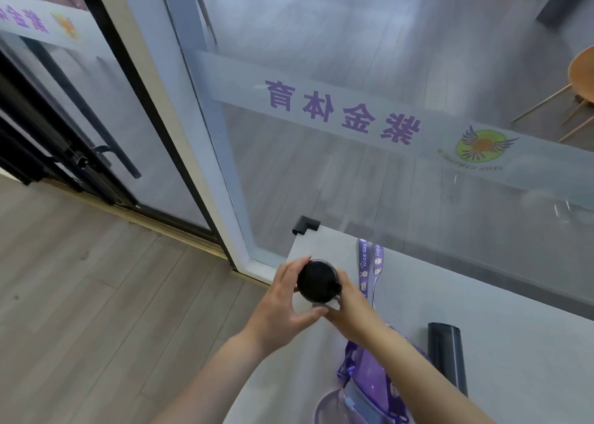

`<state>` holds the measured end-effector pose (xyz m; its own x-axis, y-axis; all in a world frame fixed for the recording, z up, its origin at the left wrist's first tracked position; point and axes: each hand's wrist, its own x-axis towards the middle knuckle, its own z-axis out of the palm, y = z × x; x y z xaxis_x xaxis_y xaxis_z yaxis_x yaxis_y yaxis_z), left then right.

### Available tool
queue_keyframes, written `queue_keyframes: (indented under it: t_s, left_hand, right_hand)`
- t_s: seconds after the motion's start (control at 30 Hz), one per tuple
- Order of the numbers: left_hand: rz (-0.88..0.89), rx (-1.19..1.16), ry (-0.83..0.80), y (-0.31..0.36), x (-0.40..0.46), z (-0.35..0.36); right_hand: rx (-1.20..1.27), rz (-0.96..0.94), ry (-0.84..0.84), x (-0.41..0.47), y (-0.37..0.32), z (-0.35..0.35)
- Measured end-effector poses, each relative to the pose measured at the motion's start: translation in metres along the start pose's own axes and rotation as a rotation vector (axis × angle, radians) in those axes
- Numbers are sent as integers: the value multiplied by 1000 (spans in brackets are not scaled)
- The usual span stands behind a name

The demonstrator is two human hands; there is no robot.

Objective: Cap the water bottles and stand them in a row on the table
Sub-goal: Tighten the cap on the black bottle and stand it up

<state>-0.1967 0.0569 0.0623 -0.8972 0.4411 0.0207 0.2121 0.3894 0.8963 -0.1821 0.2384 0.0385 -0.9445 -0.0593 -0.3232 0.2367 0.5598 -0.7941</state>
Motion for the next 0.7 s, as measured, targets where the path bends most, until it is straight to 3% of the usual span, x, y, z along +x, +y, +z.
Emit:
queue_keyframes:
  t_s: [0.7]
  left_hand:
    - [-12, -47, 28, 3, 155, 5]
  right_hand:
    - [206, 61, 136, 120, 14, -57]
